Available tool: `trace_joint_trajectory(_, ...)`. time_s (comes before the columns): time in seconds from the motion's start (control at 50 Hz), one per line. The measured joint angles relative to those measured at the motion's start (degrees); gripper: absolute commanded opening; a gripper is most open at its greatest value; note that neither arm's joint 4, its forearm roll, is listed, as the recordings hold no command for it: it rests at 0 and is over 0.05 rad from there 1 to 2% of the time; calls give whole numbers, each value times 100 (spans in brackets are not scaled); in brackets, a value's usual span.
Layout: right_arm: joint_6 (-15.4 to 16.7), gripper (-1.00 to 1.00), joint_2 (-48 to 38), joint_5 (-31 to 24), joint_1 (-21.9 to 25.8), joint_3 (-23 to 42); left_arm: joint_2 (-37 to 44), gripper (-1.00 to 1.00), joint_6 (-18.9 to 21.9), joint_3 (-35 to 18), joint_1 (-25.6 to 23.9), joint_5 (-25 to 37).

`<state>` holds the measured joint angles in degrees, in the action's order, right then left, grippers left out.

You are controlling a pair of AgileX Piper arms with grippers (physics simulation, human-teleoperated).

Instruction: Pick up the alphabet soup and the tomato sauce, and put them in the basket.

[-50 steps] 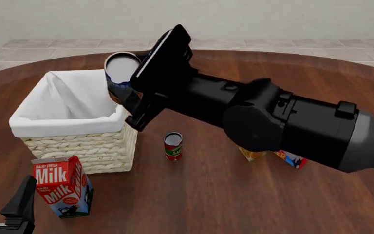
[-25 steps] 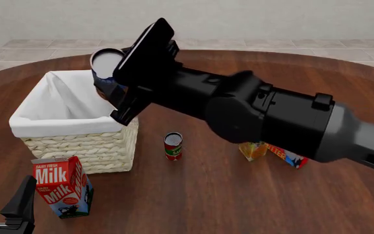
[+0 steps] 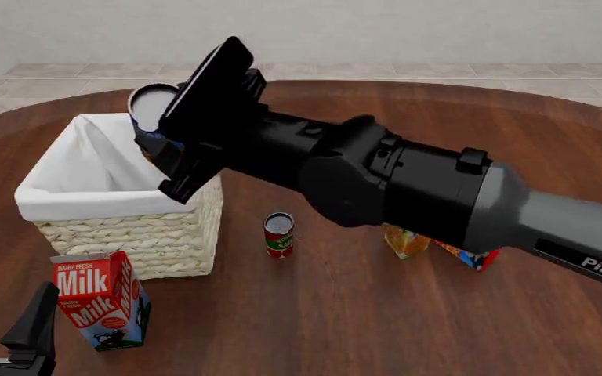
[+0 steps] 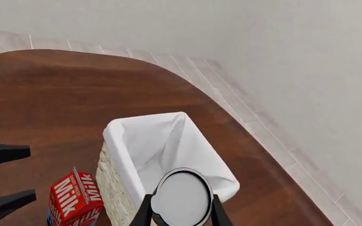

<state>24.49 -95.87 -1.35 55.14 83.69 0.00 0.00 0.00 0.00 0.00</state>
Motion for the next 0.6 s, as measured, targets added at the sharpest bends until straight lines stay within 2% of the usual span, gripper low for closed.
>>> trace_joint_trajectory(0.6, 61, -100, -476, -49, 86, 459, 0, 100, 0, 0, 0, 0)
